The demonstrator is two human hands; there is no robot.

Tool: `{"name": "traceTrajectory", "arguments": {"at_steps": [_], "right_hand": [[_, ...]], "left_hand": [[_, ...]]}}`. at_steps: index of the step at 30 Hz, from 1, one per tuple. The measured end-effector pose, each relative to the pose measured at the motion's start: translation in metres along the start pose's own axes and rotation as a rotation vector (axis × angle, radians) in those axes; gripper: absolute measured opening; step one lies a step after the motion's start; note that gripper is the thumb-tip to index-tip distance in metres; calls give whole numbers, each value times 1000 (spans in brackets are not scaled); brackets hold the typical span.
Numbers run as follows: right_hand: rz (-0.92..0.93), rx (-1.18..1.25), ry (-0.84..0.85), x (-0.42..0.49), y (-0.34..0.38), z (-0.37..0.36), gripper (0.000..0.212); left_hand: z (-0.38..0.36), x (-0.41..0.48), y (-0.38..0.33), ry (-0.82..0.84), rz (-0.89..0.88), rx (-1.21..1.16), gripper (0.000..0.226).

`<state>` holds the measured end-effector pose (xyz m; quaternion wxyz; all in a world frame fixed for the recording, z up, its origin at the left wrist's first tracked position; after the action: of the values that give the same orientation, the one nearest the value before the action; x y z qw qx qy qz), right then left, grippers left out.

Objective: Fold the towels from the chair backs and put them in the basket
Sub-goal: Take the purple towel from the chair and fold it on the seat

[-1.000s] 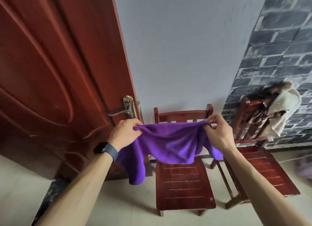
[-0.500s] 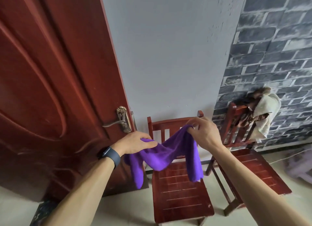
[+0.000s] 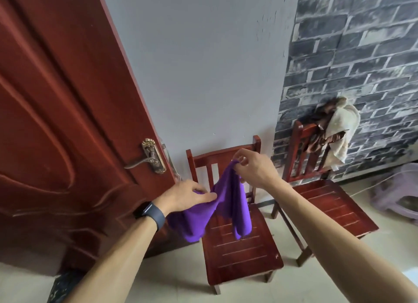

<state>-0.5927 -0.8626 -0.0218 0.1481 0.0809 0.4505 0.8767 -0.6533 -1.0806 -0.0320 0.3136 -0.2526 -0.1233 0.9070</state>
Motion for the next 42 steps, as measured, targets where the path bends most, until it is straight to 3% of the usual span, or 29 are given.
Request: {"name": "traceTrajectory", "arguments": {"at_steps": [4,10,15,20,24,26,29,33,37,40,42], "right_hand": [[6,-30,4,23,17,-8,19],[-87,-182,-30,22,-39,0,25],[-147,-334,-29,5,-101,-6,21],[-476,98,-21,-6,-157,-6,23],[-547,268,-113,-6,-182,-1,25],[-624,439,-244,-7,-194,7,25],[-714,685,-434,-8,-204,16,14],[-771,972,-424,-1,-198,5,20],[-910,1019,-509,-5,-204,4,19],[-891,1023,-440,-6,-203,6,9],[-818,1295,-221,4,-191,3,47]], "left_hand": [[9,6,-2,-109,-19,-230,34],[15,16,13,-296,86,-6,62],[9,30,2,-357,59,-36,59],[3,30,-3,-296,52,-49,52],[-2,24,3,-233,111,-70,58],[-9,19,13,-121,166,80,53],[-29,12,32,24,154,347,26],[-39,16,35,-123,158,297,14],[-44,18,35,-109,228,244,19],[-53,17,25,31,249,-22,40],[-64,16,7,202,247,-256,58]]}}
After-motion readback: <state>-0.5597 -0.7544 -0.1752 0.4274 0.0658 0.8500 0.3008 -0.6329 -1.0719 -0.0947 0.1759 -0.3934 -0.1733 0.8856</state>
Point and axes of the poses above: each hand's wrist, its own x-axis towards the middle knuckle, its own z-axis out of the back of the hand, y = z × x, the point moved 4 cm from there along x, towards the middle knuckle, and after that the axes turned 12 degrees about x, right-handed, at the moved point
